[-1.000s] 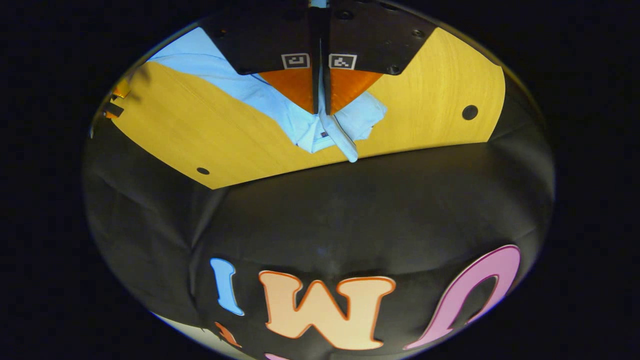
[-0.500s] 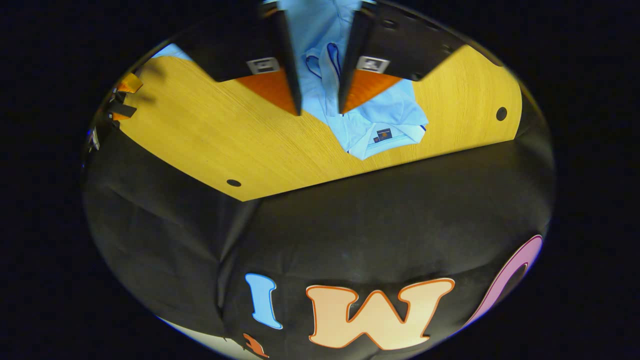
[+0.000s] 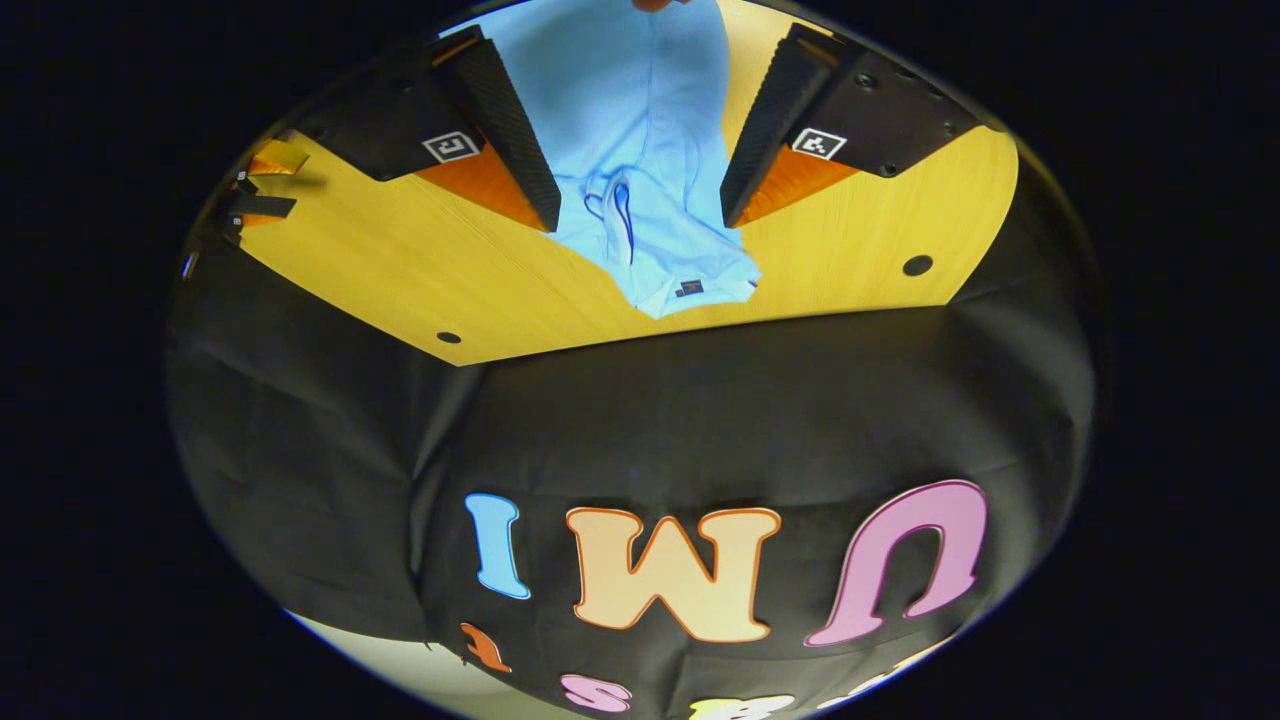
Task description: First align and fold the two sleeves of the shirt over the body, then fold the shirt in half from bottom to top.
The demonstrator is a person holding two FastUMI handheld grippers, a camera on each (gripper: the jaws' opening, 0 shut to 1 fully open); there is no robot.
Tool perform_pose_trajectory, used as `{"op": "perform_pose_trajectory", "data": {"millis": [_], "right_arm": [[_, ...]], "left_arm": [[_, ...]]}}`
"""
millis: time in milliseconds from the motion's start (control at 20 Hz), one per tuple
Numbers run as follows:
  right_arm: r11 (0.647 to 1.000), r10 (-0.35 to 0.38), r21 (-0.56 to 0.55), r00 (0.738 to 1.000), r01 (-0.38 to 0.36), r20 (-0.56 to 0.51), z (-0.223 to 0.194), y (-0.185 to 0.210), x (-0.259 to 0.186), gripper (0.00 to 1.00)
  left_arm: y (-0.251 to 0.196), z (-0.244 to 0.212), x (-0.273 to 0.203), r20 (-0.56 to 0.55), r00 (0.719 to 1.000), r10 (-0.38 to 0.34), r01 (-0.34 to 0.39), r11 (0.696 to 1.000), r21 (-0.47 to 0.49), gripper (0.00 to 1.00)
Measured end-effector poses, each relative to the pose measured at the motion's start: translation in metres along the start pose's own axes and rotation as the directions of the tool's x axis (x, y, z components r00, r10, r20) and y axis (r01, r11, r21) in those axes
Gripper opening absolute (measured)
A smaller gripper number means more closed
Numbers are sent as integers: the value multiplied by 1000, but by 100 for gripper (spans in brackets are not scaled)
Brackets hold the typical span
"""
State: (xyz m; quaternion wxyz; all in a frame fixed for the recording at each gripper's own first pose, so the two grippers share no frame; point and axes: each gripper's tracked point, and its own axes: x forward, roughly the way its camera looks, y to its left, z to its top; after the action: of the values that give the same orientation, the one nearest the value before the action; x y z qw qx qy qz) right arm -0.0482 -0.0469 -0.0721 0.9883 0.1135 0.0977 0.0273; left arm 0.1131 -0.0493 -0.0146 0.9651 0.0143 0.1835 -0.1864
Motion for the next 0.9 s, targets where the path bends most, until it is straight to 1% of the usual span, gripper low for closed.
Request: {"op": "perform_pose_trajectory", "data": {"millis": [100,250,300,350,450,600,850,900], "right_arm": [[1000,22,-19,1000,-23,-16,-9,11,-8,97],[998,36,-56,998,-39,-52,-26,21,-20,98],[997,41,-58,997,-44,-62,-31,25,-23,98],[997,48,-55,996,-52,-71,-34,29,-26,97],[996,63,-54,994,-68,-84,-42,37,-31,97],[994,67,-82,992,-76,-106,-56,43,-37,97],[989,79,-109,986,-96,-145,-74,51,-45,97],[989,82,-114,985,-99,-149,-78,54,-44,94]], "left_arm": [[-2,-24,-34,-17,1000,-11,10,999,-34,97],[3,-63,-83,-44,999,16,-18,999,-45,98],[1,-77,-99,-52,998,20,-23,998,-51,98],[-1,-88,-112,-58,998,26,-29,998,-59,95],[-5,-110,-134,-70,997,44,-50,996,-80,95],[-11,-139,-156,-83,994,74,-81,993,-89,95],[-15,-182,-180,-141,982,126,-134,990,-46,95],[-17,-188,-180,-149,980,130,-139,989,-47,95]]}}
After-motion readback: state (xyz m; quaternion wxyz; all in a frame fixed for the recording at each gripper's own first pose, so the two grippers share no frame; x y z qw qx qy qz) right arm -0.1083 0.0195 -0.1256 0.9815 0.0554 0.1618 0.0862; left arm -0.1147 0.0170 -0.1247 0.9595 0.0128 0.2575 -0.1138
